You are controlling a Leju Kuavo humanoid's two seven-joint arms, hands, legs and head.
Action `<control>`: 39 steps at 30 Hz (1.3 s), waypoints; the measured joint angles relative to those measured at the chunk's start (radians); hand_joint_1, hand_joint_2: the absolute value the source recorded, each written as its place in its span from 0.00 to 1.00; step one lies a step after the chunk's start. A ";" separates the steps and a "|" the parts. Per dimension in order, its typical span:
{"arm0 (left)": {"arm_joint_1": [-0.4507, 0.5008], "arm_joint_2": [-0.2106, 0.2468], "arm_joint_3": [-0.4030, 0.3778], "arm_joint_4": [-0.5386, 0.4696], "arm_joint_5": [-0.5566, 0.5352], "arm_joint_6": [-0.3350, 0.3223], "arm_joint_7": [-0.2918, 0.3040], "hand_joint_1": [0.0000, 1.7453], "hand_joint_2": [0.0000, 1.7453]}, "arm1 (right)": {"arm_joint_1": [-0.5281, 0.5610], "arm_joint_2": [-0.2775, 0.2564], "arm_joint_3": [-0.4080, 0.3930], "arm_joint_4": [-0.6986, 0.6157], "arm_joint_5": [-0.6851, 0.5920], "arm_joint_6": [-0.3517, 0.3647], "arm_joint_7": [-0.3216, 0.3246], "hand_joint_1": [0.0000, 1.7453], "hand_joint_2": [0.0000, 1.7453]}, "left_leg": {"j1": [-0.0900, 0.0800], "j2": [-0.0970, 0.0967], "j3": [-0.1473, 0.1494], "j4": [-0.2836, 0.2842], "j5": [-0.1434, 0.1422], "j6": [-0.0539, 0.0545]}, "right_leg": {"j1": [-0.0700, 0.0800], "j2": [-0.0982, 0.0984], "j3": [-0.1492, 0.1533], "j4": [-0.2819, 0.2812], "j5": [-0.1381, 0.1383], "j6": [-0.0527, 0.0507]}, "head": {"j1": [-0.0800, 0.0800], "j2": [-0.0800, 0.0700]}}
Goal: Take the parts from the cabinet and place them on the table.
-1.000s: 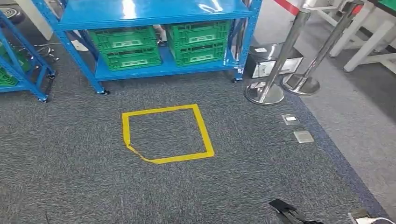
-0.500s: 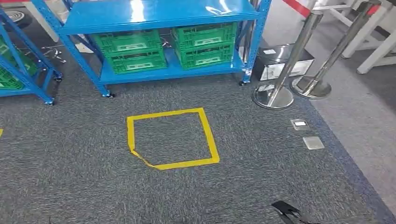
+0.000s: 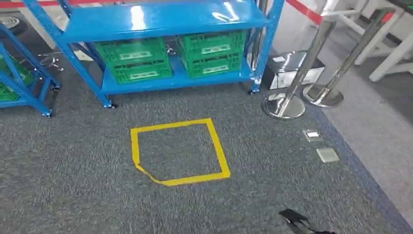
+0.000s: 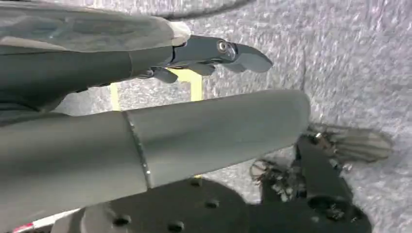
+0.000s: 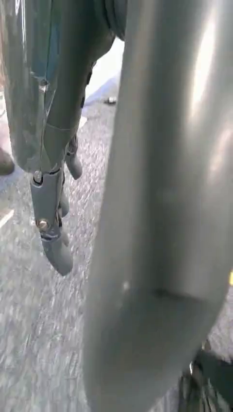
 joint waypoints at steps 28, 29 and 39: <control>0.000 0.004 0.000 0.000 0.000 0.000 0.001 0.00 0.00 | 0.002 0.008 0.002 0.001 -0.012 -0.006 0.006 0.00 0.00 | -0.030 -0.012 -0.053 0.040 -0.028 0.007 | 0.013 0.010 -0.010 -0.046 0.005 -0.032 | -0.009 0.000; 0.002 0.004 0.000 0.000 0.000 0.000 -0.003 0.00 0.00 | 0.001 0.007 0.002 0.001 -0.012 -0.006 0.005 0.00 0.00 | -0.023 -0.012 -0.042 0.021 0.004 0.011 | 0.018 0.013 0.000 -0.051 0.004 -0.027 | -0.009 0.000; 0.003 -0.006 0.000 0.000 -0.003 0.004 -0.010 0.00 0.00 | 0.011 0.007 0.008 0.001 -0.019 -0.005 0.007 0.00 0.00 | -0.008 -0.006 0.051 0.014 -0.045 0.004 | 0.011 0.000 -0.123 0.015 0.099 -0.005 | 0.022 0.000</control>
